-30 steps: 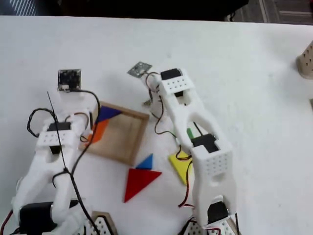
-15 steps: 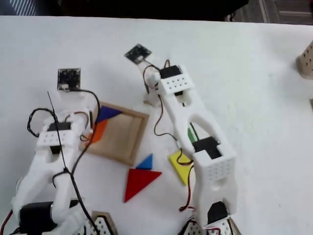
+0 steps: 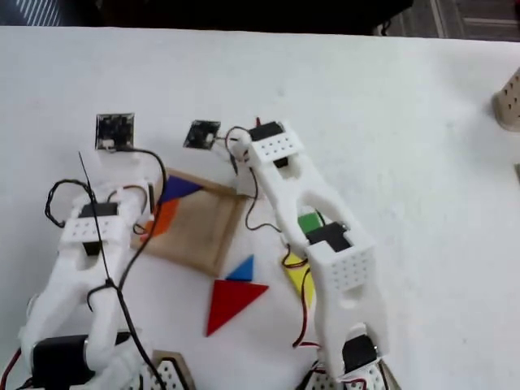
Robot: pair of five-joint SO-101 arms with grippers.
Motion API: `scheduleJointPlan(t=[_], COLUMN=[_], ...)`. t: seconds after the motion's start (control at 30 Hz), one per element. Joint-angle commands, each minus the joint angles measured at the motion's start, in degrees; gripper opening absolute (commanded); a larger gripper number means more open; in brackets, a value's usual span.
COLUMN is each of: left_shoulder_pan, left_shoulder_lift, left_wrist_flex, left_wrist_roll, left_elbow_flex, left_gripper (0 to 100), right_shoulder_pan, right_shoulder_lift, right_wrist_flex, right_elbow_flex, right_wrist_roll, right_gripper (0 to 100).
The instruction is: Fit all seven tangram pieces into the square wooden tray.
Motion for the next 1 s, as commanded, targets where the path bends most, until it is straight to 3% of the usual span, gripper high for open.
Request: scheduleJointPlan(t=[0.0, 0.2, 0.37, 0.6, 0.77, 0.97], left_shoulder_pan=[-0.66, -0.66, -0.66, -0.66, -0.66, -1.27], left_shoulder_lift=[-0.04, -0.04, -0.04, -0.04, -0.04, -0.04], left_wrist_flex=[-1.76, -1.76, -1.76, -1.76, -1.76, -3.60], left_wrist_roll=[-0.44, -0.44, -0.44, -0.44, -0.53, -0.53], left_elbow_flex=[-3.16, -3.16, -3.16, -3.16, -3.16, -3.16], left_gripper=[2, 2, 2, 2, 2, 2], right_shoulder_pan=[0.75, 1.45, 1.71, 2.33, 2.95, 4.62], right_shoulder_lift=[-0.40, 2.68, 8.22, 14.29, 15.52, 15.43], right_wrist_flex=[-3.03, -1.98, 5.32, 14.64, 18.33, 20.18], right_elbow_flex=[-1.49, -8.09, -15.56, -25.67, -29.19, -34.64], right_wrist_roll=[1.58, 1.58, 1.58, 1.05, 0.88, -14.15], right_gripper=[26.6, 26.5, 25.9, 3.3, 2.1, 1.9])
